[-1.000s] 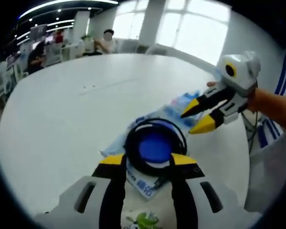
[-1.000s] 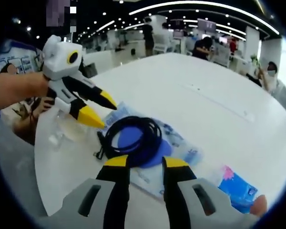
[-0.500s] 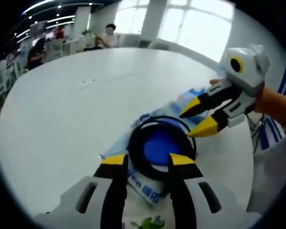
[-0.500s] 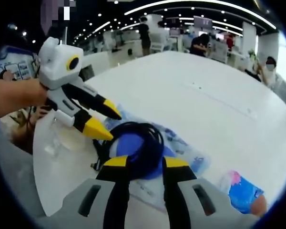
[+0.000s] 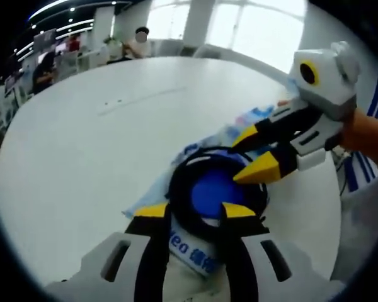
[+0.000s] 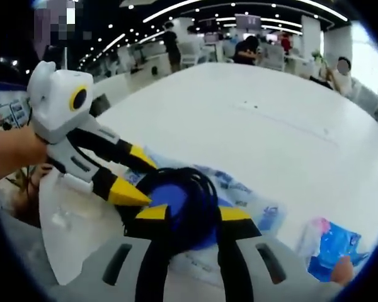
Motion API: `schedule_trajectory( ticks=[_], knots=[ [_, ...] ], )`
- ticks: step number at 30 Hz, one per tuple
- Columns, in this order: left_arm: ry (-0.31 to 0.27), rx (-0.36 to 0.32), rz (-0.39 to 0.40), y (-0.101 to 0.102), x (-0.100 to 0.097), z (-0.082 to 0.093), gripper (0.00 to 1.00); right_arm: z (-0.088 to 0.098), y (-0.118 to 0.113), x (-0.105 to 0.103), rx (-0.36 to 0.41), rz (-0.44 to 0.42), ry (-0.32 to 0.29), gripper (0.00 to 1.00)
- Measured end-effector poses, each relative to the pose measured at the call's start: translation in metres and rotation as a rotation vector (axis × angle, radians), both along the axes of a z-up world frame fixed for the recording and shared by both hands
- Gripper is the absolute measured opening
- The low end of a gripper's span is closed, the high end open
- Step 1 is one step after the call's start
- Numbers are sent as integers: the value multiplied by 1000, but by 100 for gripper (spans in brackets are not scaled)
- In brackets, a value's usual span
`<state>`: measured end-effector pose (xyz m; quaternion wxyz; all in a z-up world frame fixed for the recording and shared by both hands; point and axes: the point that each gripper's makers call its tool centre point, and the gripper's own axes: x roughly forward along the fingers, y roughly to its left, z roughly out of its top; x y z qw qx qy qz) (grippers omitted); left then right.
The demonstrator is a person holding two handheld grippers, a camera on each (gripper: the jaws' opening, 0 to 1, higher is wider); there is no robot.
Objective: Arrange the tabletop items into an orderly group along one side of the table until the central work area is clear of visible clutter.
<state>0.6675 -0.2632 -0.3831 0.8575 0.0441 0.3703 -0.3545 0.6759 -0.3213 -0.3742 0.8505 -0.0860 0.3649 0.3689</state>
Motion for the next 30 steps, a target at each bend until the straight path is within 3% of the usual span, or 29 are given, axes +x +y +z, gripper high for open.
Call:
schedule_trajectory(
  ticks=[8, 26, 30],
  knots=[
    [-1, 3, -12, -1, -1, -2, 29, -4, 3, 1, -25, -22, -11, 29],
    [-9, 46, 25, 4, 5, -4, 7, -5, -2, 3, -41, -70, 0, 13],
    [-14, 56, 33, 4, 6, -3, 7, -4, -1, 2, -30, -76, 9, 10]
  ],
)
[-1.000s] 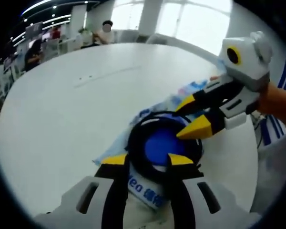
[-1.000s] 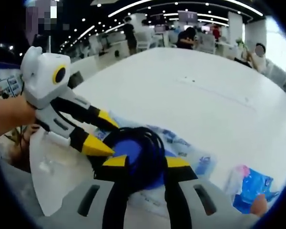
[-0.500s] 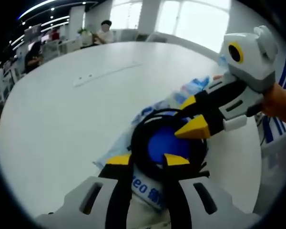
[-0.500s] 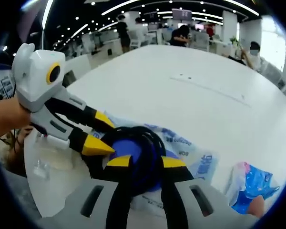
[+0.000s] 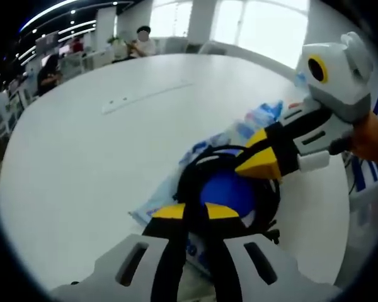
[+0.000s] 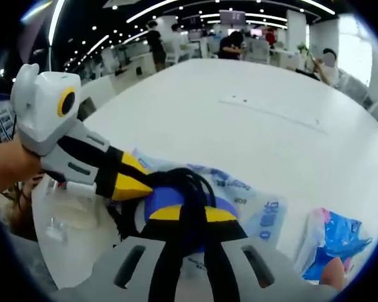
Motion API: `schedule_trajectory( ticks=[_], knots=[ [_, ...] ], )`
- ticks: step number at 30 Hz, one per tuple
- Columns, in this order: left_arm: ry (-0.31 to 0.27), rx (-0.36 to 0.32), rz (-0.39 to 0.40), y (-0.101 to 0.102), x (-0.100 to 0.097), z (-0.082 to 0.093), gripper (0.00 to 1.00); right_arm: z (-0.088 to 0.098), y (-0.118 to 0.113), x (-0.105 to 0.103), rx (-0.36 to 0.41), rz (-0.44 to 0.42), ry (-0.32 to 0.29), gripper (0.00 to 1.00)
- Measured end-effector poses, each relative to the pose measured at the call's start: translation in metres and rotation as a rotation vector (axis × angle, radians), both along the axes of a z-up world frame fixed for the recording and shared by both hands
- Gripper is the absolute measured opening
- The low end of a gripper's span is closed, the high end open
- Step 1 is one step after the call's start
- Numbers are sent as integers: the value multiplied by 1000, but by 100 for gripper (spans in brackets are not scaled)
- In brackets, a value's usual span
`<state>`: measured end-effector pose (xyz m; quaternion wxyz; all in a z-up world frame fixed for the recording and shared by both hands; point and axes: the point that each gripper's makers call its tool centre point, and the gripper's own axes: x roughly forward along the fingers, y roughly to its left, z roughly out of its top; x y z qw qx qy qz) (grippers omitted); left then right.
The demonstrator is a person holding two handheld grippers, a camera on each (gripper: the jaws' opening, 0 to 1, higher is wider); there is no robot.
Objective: Arrange the tabletop items into an orderly group along one side of the table until the central work area is clear of visible clutter.
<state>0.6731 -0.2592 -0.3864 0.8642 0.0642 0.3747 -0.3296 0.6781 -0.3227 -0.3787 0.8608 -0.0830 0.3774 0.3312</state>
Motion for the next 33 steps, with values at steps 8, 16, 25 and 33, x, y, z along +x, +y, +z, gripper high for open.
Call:
schedule_trajectory(
  ticks=[8, 16, 25, 33],
  knots=[
    [-1, -4, 24, 1, 2, 4, 3, 7, 3, 1, 72, -42, 31, 4],
    [-6, 0, 29, 3, 1, 8, 2, 15, 5, 0, 115, -47, 36, 3],
    [-19, -11, 46, 5, 0, 18, 1, 23, 7, -4, 164, -54, 55, 3],
    [-34, -20, 54, 6, -1, 29, 0, 35, 8, -8, 196, -51, 52, 3]
  ],
)
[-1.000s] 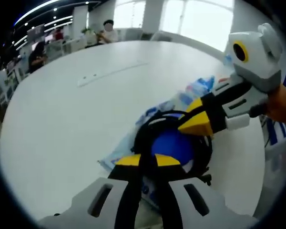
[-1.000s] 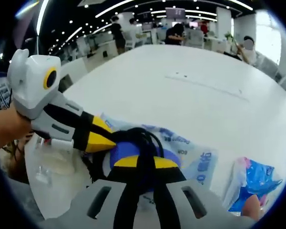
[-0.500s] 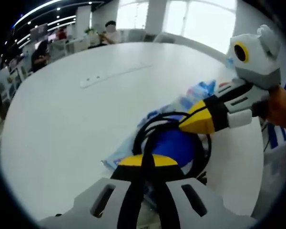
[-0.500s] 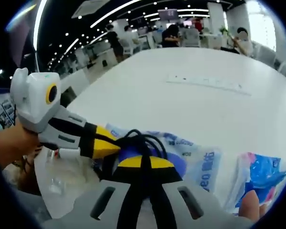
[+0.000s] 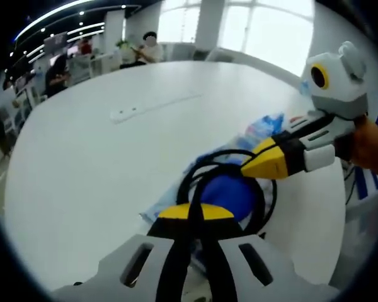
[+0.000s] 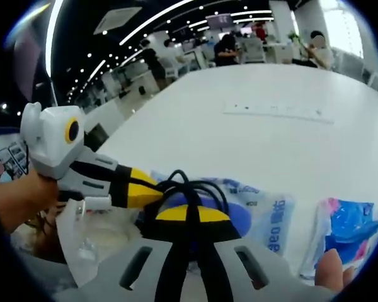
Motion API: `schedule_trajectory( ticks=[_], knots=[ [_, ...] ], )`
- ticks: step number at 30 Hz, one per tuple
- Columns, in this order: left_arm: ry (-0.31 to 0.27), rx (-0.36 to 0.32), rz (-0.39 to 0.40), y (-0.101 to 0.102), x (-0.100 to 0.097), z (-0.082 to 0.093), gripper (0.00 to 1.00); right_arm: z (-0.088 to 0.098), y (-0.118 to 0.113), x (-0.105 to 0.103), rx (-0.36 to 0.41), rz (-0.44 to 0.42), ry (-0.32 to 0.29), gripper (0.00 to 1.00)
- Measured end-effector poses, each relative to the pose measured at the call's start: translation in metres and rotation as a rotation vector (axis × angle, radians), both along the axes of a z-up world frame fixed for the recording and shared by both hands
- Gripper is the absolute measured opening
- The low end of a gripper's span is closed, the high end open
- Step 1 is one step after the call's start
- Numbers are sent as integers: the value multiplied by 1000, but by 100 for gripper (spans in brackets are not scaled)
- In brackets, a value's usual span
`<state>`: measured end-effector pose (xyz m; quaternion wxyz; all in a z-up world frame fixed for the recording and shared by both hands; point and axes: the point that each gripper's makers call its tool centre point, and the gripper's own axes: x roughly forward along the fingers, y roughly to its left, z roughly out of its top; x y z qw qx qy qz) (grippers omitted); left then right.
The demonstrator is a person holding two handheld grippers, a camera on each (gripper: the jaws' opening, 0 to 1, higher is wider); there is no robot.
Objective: Arrange the tabletop items into an orderly group along one side of the table until the central work area is clear of visible clutter.
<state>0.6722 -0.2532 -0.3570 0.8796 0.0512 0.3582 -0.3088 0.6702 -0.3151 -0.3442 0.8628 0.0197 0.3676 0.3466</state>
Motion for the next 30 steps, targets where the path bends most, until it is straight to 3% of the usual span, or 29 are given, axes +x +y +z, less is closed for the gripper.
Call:
schedule_trajectory(
  ticks=[13, 30],
  knots=[
    [-22, -1, -18, -13, -7, 20, 0, 21, -14, -10, 19, 3, -18, 3],
    [-45, 2, -69, -59, -37, 43, 0, 45, -59, -44, 27, 0, -44, 3]
  ],
)
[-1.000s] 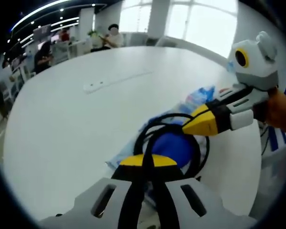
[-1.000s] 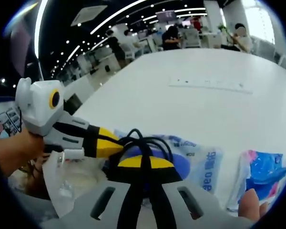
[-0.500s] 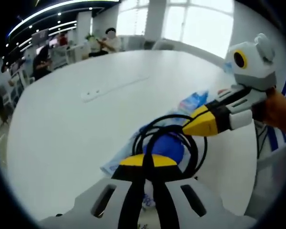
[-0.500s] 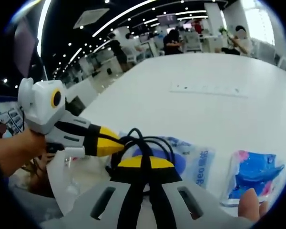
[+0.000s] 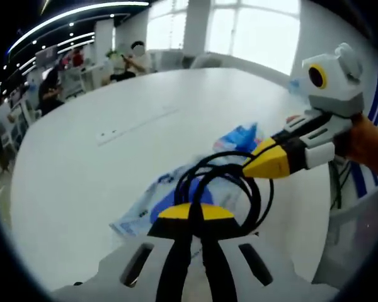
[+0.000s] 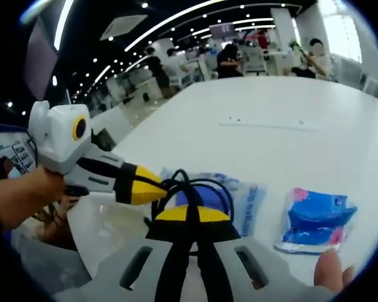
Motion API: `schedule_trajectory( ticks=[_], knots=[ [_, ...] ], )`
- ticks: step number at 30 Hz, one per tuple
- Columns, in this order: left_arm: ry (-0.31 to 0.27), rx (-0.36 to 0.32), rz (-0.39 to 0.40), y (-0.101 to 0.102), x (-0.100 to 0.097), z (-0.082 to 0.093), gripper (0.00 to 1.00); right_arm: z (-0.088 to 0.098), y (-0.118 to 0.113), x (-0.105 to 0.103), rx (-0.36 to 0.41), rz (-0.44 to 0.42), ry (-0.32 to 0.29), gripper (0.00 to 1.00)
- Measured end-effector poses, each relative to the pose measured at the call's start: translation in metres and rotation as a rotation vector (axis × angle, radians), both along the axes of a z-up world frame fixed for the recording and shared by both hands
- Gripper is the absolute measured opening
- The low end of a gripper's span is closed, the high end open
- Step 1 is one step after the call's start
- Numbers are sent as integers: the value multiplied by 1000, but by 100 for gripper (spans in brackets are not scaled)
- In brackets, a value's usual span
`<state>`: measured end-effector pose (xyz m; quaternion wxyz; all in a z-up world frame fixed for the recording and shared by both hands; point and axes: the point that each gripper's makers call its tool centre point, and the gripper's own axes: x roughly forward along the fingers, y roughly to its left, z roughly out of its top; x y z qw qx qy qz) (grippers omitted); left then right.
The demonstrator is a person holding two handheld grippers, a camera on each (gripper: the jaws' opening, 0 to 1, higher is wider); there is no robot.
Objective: Arrange the tabletop items into an orderly group along one side of the table until the central work area is clear of visible clutter.
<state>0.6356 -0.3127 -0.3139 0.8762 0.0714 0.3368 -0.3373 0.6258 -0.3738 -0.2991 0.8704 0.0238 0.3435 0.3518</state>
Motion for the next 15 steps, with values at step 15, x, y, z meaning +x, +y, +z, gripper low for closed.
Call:
schedule_trajectory(
  ticks=[15],
  knots=[
    [6, -15, -57, -58, -33, -1, 0, 0, -57, -36, -14, -42, 10, 3]
  ],
)
